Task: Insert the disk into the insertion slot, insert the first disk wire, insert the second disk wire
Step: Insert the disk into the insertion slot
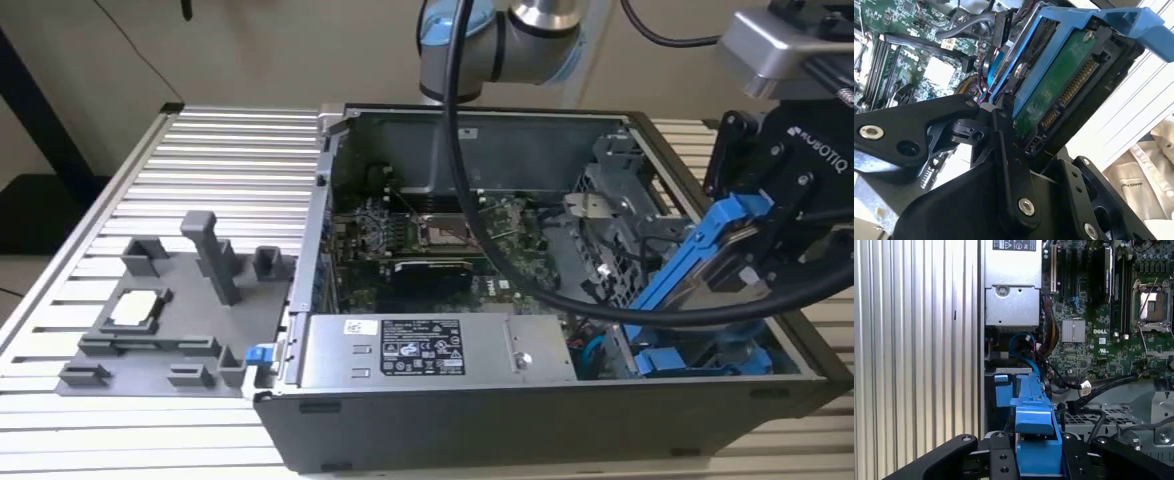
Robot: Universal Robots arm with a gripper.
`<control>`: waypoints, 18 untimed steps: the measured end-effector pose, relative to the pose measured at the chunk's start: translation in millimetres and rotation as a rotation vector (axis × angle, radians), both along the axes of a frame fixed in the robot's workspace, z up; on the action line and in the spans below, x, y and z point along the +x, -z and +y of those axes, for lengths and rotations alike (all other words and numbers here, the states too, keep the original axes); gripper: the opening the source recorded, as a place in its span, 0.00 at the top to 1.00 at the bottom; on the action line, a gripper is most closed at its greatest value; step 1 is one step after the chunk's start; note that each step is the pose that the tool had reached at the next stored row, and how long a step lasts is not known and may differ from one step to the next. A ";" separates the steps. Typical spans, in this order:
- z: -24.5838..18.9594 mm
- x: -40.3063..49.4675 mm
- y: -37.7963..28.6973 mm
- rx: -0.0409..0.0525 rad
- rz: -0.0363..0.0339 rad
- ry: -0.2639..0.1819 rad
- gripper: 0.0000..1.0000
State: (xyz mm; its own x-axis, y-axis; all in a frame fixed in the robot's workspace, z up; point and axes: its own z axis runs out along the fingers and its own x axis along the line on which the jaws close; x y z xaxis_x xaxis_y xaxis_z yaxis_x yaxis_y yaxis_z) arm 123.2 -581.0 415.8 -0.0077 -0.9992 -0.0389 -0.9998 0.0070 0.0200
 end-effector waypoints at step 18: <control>0.0 1.7 25.6 0.0000 0.0000 0.011 0.67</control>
State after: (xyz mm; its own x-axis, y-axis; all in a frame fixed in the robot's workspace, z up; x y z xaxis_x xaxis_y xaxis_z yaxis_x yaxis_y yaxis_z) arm 125.0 -581.0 390.2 -0.0189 -0.9991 -0.0390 -0.9996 0.0181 0.0200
